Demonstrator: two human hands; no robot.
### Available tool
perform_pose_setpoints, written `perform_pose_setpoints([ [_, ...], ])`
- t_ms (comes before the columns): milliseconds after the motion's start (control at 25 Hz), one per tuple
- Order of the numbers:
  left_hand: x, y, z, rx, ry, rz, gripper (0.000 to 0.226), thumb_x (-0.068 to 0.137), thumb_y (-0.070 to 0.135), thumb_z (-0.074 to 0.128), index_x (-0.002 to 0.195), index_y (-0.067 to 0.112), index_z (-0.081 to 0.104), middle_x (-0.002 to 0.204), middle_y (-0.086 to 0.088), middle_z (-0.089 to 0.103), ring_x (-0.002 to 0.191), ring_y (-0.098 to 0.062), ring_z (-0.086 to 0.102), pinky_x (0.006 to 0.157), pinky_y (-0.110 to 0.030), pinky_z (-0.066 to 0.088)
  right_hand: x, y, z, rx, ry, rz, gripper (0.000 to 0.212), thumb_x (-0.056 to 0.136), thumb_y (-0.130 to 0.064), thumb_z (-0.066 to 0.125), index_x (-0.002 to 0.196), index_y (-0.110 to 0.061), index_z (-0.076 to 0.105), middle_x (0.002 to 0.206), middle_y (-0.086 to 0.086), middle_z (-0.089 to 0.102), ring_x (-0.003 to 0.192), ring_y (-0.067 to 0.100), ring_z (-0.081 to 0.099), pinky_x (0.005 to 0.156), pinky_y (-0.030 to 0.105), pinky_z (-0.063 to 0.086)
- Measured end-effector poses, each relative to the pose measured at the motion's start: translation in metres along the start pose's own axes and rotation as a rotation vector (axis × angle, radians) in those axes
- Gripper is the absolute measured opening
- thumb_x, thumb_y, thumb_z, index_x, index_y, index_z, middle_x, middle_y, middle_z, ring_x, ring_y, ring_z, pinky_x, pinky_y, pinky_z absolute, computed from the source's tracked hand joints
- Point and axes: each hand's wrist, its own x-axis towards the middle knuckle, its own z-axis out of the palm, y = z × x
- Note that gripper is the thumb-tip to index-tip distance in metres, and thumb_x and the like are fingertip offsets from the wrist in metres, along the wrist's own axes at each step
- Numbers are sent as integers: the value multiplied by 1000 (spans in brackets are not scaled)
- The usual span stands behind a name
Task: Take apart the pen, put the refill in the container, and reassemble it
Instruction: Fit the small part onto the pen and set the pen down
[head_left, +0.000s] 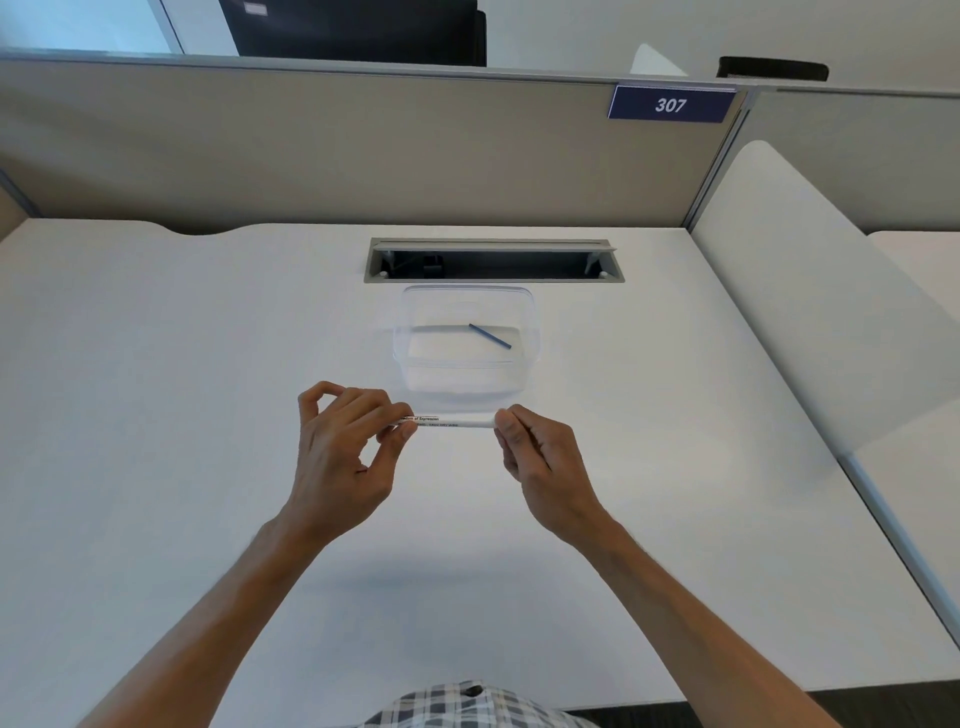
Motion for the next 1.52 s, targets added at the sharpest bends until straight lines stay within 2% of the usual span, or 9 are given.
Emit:
perform_pose_setpoints([
  [120, -1, -2, 3, 46, 54, 54, 14, 91, 20, 59, 82, 16, 69, 74, 8, 62, 74, -10, 58, 92, -34, 27, 2, -2, 1, 156, -28, 69, 41, 103, -27, 43, 64, -16, 36, 54, -13, 29, 50, 8, 23, 48, 17, 24],
  [240, -3, -5, 4, 17, 55, 44, 15, 92, 22, 58, 84, 16, 69, 78, 8, 63, 79, -7, 58, 94, -32, 26, 2, -3, 4, 225, -16, 68, 41, 103, -26, 44, 67, -9, 36, 57, -13, 31, 54, 11, 26, 50, 24, 25],
  [480, -5, -3, 7, -70, -4, -100, 14, 93, 23, 55, 92, 16, 67, 91, 7, 66, 88, -6, 58, 95, -27, 26, 4, -3, 10, 227, 163, 38, 16, 89, -34, 67, 85, -18, 64, 74, -5, 66, 66, 14, 65, 56, 30, 42],
  [720, -14, 5, 16, -312, -175, -211, 18, 96, 21, 51, 107, 20, 64, 82, 9, 58, 72, -17, 56, 69, -32, 46, 11, -8, 15, 414, 322, 101, 4, 90, -16, 72, 88, -18, 75, 80, -5, 75, 77, 11, 70, 55, 22, 48],
  [880, -22, 8, 25, -439, -246, -295, 19, 95, 23, 52, 110, 28, 62, 84, 15, 67, 76, -15, 66, 67, -39, 54, 17, -14, 21, 545, 293, 175, 8, 94, -20, 67, 94, -20, 75, 94, -1, 79, 92, 13, 74, 67, 20, 54],
  [1040, -27, 10, 30, -473, -310, -318, 24, 95, 20, 53, 113, 32, 60, 84, 17, 68, 79, -14, 69, 68, -38, 58, 21, -20, 26, 673, 212, 251, 27, 101, -31, 53, 90, -22, 76, 91, 2, 78, 94, 12, 73, 78, 25, 51],
  [1200, -31, 16, 34, -533, -349, -338, 20, 96, 20, 53, 113, 26, 61, 79, 16, 69, 80, -13, 70, 68, -32, 58, 25, -28, 32, 875, 174, 307, 56, 105, -42, 36, 61, -22, 64, 66, -1, 65, 73, 14, 68, 79, 30, 44],
  [1360, -32, 22, 39, -532, -390, -326, 16, 96, 20, 56, 111, 22, 60, 82, 16, 69, 75, -2, 67, 69, -22, 55, 29, -34, 41, 1012, 195, 335, 57, 105, -40, 38, 51, -25, 45, 52, -7, 40, 50, 10, 44, 65, 27, 37],
  [1520, -32, 17, 39, -481, -461, -299, 24, 96, 33, 55, 115, 21, 63, 101, 15, 69, 71, -2, 62, 78, -31, 57, 33, -32, 44, 1011, 215, 345, 52, 102, -37, 35, 53, -20, 30, 50, -4, 25, 47, 13, 23, 47, 23, 26],
])
